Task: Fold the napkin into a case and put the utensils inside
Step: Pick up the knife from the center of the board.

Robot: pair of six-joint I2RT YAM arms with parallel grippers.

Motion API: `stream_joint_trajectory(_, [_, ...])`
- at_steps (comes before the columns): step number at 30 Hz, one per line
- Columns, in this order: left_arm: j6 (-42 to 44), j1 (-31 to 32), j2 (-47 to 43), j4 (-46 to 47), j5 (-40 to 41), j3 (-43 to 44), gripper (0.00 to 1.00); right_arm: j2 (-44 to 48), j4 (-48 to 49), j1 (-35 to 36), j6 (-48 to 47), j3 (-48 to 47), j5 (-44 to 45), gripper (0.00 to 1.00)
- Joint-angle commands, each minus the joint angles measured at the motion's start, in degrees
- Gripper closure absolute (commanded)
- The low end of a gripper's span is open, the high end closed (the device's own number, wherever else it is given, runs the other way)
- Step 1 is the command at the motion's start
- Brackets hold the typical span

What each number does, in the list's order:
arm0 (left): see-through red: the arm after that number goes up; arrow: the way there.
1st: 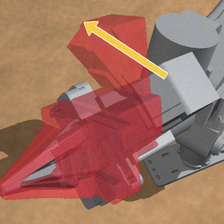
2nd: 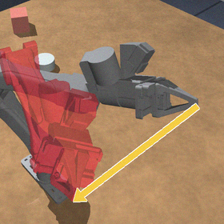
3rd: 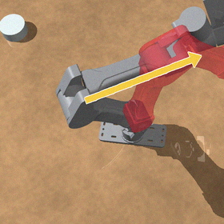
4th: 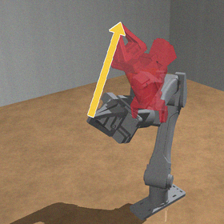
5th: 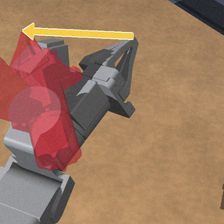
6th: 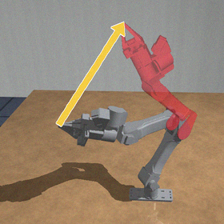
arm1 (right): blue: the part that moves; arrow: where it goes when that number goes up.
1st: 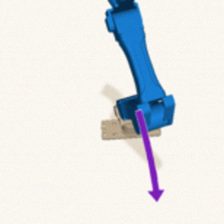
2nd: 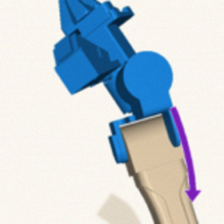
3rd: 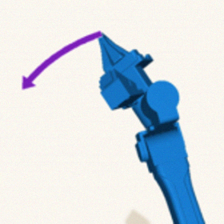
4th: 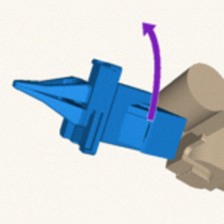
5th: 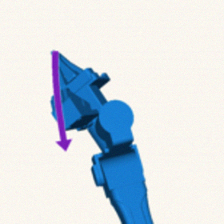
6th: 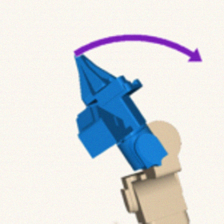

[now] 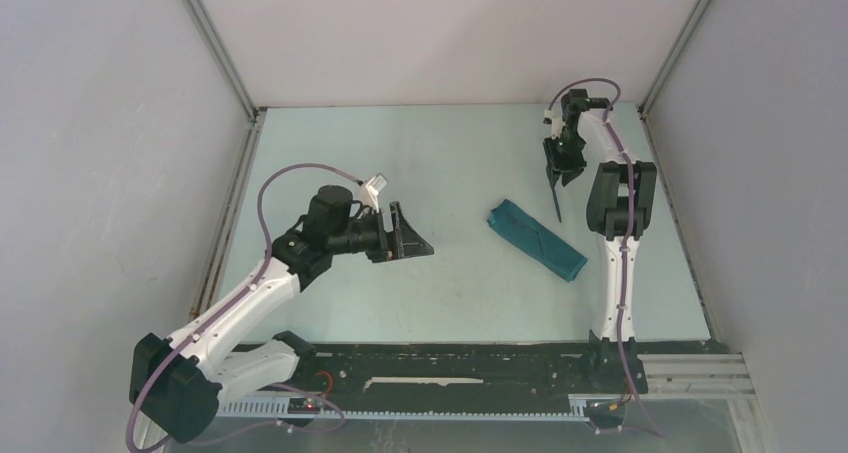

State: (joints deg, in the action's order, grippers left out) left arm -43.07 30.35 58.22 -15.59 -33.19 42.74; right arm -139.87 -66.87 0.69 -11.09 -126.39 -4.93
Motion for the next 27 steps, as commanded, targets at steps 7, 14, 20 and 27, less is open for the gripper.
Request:
stream_joint_trajectory(7, [-0.7,-0.4,-0.1,2.9,-0.6,0.1,0.13,-3.9,-3.8,1.9,1.3,-2.2,3.9,0.65])
stream_joint_trajectory(14, [-0.8,-0.8,-0.3,3.0,-0.7,-0.1,0.13,-7.0,-3.4,1.5,0.6,-3.0,2.2,0.76])
stream_joint_trajectory(20, [-0.8,-1.5,-0.7,2.7,-0.8,-0.3,0.13,-8.6,-4.6,0.4,0.2,-7.4,-0.1,1.00])
stream_joint_trajectory(27, [-0.5,-1.8,-0.6,2.7,-1.3,0.1,0.13,12.4,8.7,2.0,-1.1,10.5,-3.5,1.00])
